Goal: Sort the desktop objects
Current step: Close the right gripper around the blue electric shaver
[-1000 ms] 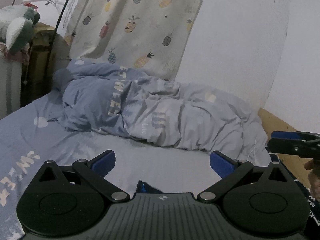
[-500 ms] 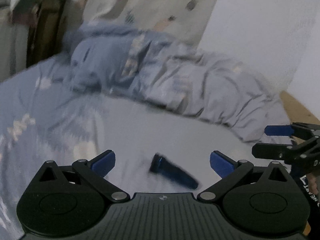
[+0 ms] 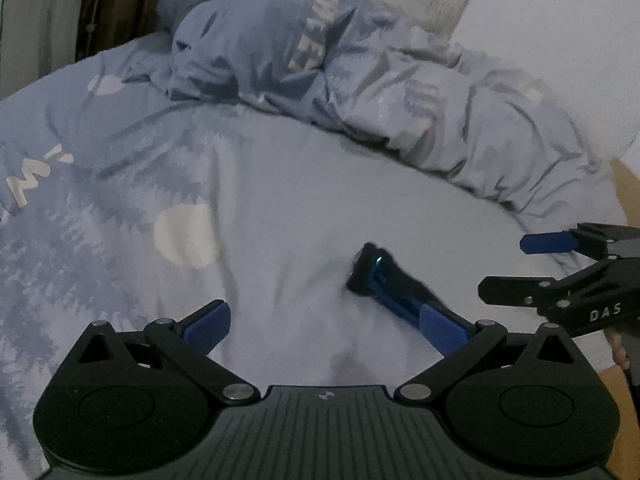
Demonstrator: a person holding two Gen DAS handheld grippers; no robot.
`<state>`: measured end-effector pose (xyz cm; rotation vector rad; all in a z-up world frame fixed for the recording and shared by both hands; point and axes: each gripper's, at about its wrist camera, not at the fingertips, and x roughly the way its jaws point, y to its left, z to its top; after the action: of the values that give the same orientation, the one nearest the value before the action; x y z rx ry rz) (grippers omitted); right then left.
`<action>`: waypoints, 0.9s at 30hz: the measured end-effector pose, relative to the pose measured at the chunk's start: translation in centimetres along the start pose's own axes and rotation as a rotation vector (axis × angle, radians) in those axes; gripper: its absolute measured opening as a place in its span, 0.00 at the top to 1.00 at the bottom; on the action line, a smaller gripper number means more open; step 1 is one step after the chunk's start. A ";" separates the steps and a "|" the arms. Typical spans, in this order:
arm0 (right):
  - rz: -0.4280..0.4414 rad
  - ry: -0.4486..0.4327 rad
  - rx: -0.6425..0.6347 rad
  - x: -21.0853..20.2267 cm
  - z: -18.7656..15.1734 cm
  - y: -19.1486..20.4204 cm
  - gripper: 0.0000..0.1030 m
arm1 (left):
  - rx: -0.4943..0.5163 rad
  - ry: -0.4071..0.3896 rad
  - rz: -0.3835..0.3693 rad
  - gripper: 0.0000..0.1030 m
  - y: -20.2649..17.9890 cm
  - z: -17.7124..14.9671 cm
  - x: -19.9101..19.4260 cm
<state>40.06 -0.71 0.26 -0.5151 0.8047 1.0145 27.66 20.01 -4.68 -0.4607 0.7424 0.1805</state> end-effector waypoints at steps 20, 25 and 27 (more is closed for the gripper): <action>-0.020 0.184 -0.020 12.0 -2.6 -0.5 0.33 | 0.012 0.093 0.081 0.00 1.4 -2.6 5.8; -0.004 0.161 -0.017 12.4 -2.7 -0.5 0.44 | 0.014 0.094 0.089 0.00 1.4 -2.6 6.0; -0.008 0.153 -0.029 12.4 -2.8 -0.1 0.46 | 0.014 0.094 0.091 0.00 1.5 -2.6 6.1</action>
<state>42.74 3.98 -11.28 -0.6262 0.9234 0.9890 30.01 20.05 -11.05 -0.4240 0.8567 0.2400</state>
